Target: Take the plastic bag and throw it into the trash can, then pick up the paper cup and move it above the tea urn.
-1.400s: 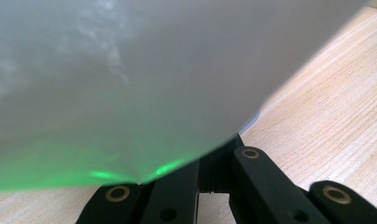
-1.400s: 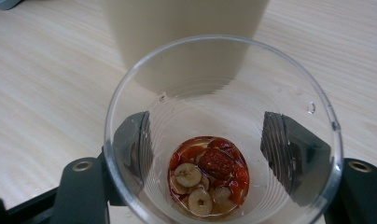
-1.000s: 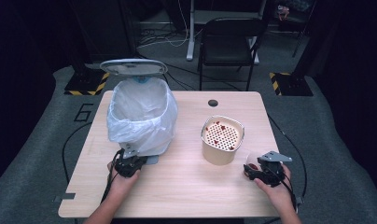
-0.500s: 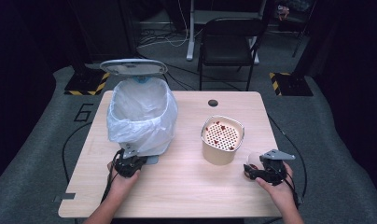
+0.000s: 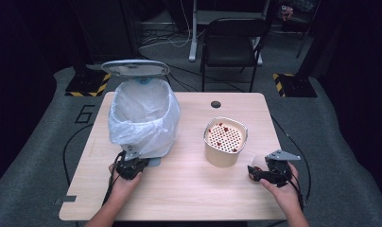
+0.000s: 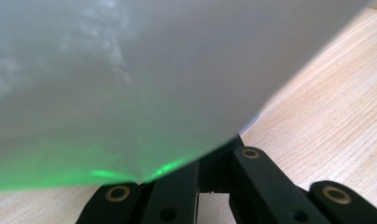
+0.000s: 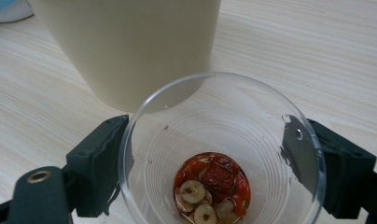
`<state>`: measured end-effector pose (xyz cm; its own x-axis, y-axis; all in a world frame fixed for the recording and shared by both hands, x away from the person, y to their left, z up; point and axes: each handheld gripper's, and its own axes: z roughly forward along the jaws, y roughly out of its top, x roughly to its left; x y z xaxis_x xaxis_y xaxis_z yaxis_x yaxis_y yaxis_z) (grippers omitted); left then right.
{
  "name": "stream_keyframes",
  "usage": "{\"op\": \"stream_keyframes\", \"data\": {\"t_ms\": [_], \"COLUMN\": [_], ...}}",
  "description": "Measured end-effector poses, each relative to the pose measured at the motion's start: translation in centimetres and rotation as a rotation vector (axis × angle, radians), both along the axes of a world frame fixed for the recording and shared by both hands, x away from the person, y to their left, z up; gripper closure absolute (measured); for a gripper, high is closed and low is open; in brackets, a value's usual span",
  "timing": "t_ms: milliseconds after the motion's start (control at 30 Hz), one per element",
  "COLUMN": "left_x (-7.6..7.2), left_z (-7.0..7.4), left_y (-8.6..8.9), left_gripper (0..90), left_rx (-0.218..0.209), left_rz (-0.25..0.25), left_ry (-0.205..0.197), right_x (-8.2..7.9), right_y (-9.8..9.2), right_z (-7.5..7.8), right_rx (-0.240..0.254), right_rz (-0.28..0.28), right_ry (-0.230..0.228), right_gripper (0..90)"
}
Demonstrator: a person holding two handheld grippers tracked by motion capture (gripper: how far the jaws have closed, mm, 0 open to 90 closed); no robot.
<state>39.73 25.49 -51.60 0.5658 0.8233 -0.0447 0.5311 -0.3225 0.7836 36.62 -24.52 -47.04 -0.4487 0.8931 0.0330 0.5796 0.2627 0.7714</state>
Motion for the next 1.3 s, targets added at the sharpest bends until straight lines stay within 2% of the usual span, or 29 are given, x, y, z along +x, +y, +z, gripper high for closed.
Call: {"op": "stream_keyframes", "data": {"t_ms": [133, 267, 500, 733, 833, 900, 967, 1067, 1200, 1300], "left_x": [0.0, 0.0, 0.0, 0.0, 0.0, -0.1, -0.1, -0.1, -0.1, -0.1], "left_z": [0.0, 0.0, 0.0, 0.0, 0.0, 0.0, 0.0, 0.0, 0.0, 0.0], "left_y": [-0.1, 0.0, 0.0, 0.0, 0.0, -0.1, -0.1, -0.1, -0.1, 0.0], "left_gripper": [90.0, 90.0, 90.0, 90.0, 90.0, 90.0, 90.0, 90.0, 90.0, 90.0], "left_rx": [-0.012, -0.005, -0.008, -0.009, -0.006, -0.015, -0.016, -0.017, -0.017, -0.018], "left_rz": [0.0, -0.001, 0.0, 0.0, -0.001, 0.003, 0.006, 0.006, 0.006, 0.004], "left_ry": [0.009, 0.007, 0.005, 0.006, 0.006, 0.016, 0.019, 0.019, 0.02, 0.023], "right_x": [-0.1, -0.2, -0.5, -1.1, -1.5, -1.6, -1.7, -1.4, -0.6, -0.1], "right_y": [0.0, -0.1, -0.2, -0.5, -0.5, -0.4, 0.1, 1.3, 3.6, 5.4], "right_z": [-0.3, -0.3, 0.0, 1.5, 2.6, 3.2, 4.1, 5.0, 5.7, 6.1], "right_rx": [0.005, 0.002, 0.002, 0.006, 0.008, 0.016, 0.03, 0.046, 0.04, 0.025], "right_rz": [-0.006, -0.007, -0.007, -0.011, -0.004, 0.009, 0.048, 0.119, 0.202, 0.24], "right_ry": [0.004, 0.001, -0.004, -0.05, -0.079, -0.1, -0.12, -0.123, -0.104, -0.119], "right_gripper": [14.2, 10.0, 8.2, 7.6, 11.8, 17.7, 27.5, 37.8, 42.5, 41.4]}}
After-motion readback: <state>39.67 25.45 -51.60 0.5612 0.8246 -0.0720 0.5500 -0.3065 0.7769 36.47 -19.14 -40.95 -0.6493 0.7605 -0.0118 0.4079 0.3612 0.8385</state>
